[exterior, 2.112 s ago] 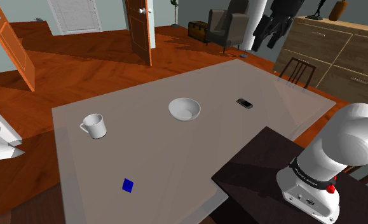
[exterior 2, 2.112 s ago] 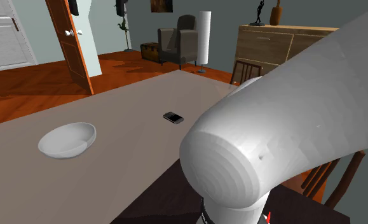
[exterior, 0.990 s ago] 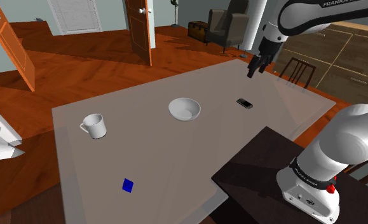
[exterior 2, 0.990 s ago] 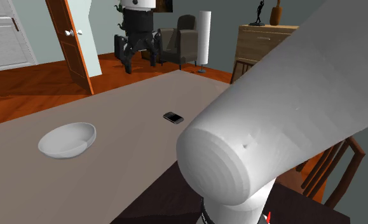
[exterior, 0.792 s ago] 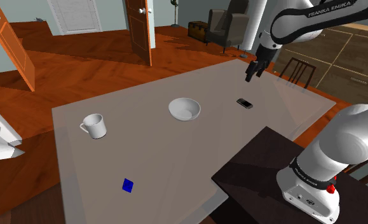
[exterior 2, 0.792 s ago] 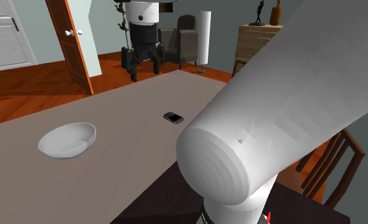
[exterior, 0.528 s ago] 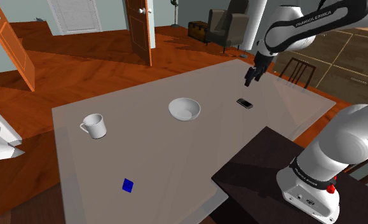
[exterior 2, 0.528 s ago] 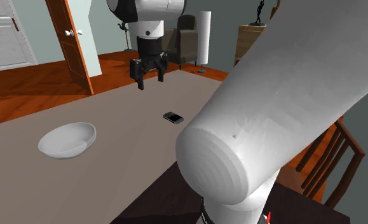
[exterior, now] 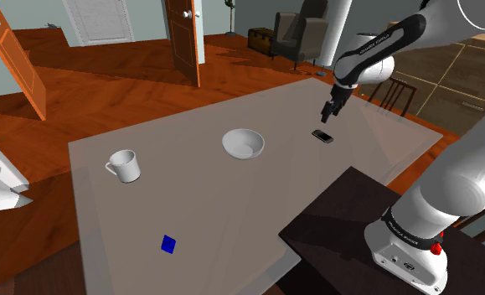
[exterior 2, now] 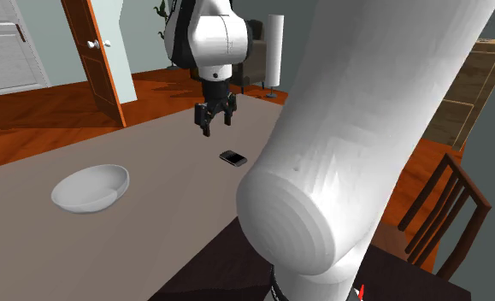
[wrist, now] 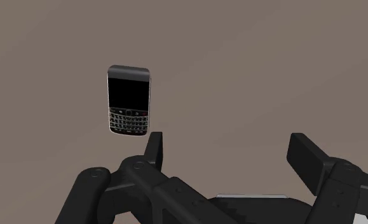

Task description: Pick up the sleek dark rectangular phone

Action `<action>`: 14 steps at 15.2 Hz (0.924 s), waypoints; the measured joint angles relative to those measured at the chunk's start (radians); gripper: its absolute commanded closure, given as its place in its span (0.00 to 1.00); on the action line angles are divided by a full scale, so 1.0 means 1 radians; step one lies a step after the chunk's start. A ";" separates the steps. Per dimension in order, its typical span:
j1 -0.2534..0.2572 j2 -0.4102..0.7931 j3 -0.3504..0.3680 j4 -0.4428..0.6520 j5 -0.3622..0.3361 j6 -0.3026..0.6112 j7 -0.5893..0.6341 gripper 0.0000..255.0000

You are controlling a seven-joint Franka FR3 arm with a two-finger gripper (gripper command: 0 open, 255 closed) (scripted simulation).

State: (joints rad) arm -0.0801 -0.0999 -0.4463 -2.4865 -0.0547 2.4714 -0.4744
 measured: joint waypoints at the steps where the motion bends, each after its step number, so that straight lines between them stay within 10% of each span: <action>1: 0.000 0.047 -0.012 0.018 0.027 0.023 -0.036 0.00; 14: -0.177 0.568 0.069 0.307 0.354 0.186 -0.420 0.00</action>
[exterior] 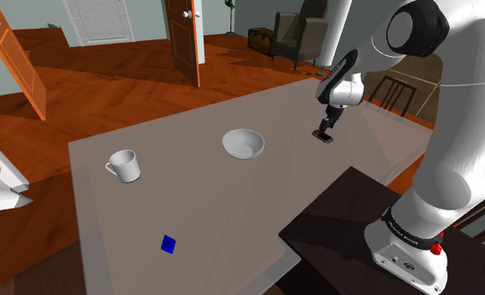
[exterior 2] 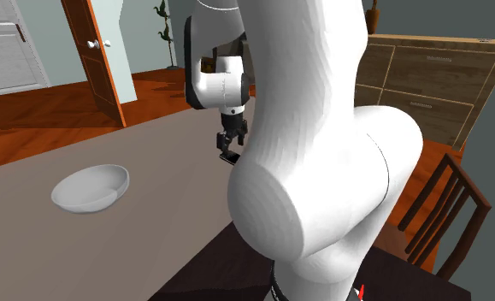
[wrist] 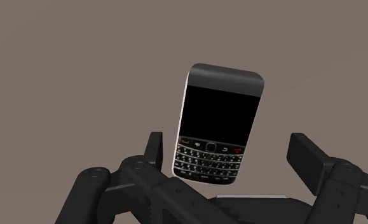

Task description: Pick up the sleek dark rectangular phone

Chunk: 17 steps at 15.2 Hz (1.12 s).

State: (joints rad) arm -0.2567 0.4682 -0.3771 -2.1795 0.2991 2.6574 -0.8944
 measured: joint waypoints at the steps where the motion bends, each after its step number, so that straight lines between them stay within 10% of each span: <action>1: -0.008 0.015 0.007 0.005 0.008 0.010 -0.009 0.00; 7: -0.041 0.094 0.048 0.037 0.047 0.056 -0.036 0.00; 8: -0.044 0.099 0.051 0.039 0.050 0.059 -0.039 1.00; 17: -0.046 0.102 0.053 0.041 0.052 0.061 -0.040 1.00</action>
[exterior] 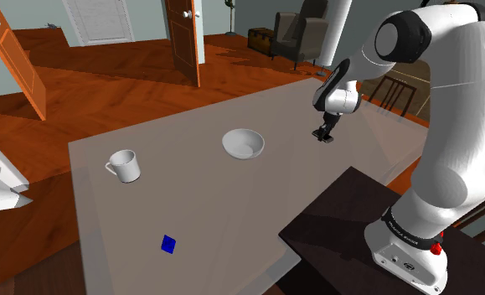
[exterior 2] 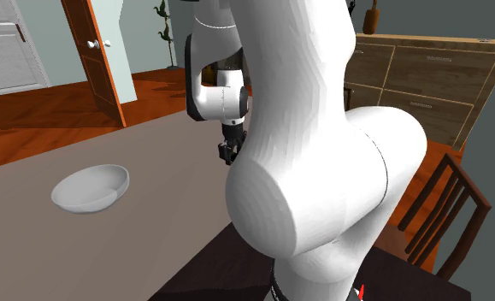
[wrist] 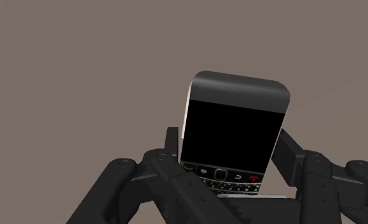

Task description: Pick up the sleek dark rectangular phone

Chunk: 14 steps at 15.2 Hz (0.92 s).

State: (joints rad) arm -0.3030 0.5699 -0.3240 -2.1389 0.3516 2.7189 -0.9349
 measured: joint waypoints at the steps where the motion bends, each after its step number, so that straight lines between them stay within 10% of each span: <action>1: 0.000 -0.001 0.000 -0.001 0.000 0.001 0.000 1.00; 14: 0.062 -0.143 -0.081 -0.031 -0.085 -0.111 0.057 1.00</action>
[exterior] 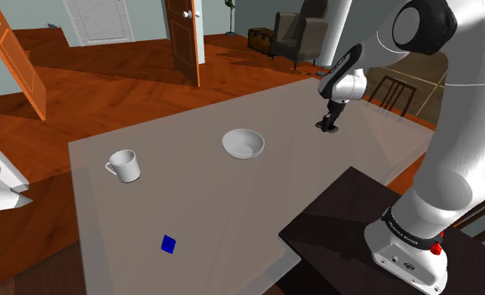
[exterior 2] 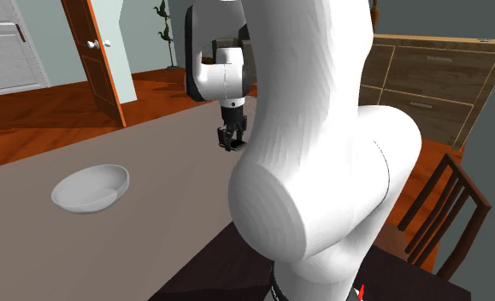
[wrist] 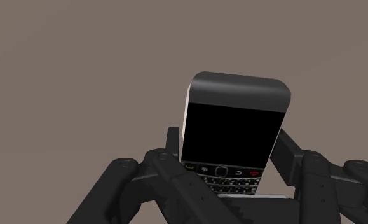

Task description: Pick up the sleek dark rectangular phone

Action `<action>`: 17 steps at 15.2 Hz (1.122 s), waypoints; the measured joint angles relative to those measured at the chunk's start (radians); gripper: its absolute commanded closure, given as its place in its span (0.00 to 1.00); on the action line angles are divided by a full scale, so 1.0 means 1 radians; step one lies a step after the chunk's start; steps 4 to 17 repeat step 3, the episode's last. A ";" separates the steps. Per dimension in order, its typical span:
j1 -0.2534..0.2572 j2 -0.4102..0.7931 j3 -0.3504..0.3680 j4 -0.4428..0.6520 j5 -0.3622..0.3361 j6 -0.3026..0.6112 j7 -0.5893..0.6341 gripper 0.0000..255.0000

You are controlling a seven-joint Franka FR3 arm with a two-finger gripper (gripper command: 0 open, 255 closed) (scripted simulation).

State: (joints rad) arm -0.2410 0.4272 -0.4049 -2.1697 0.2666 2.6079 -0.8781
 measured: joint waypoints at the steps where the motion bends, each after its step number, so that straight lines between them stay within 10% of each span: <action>1: 0.006 -0.012 -0.006 -0.001 -0.009 -0.011 0.006 1.00; 17: 0.013 -0.031 -0.016 -0.002 -0.021 -0.027 0.015 1.00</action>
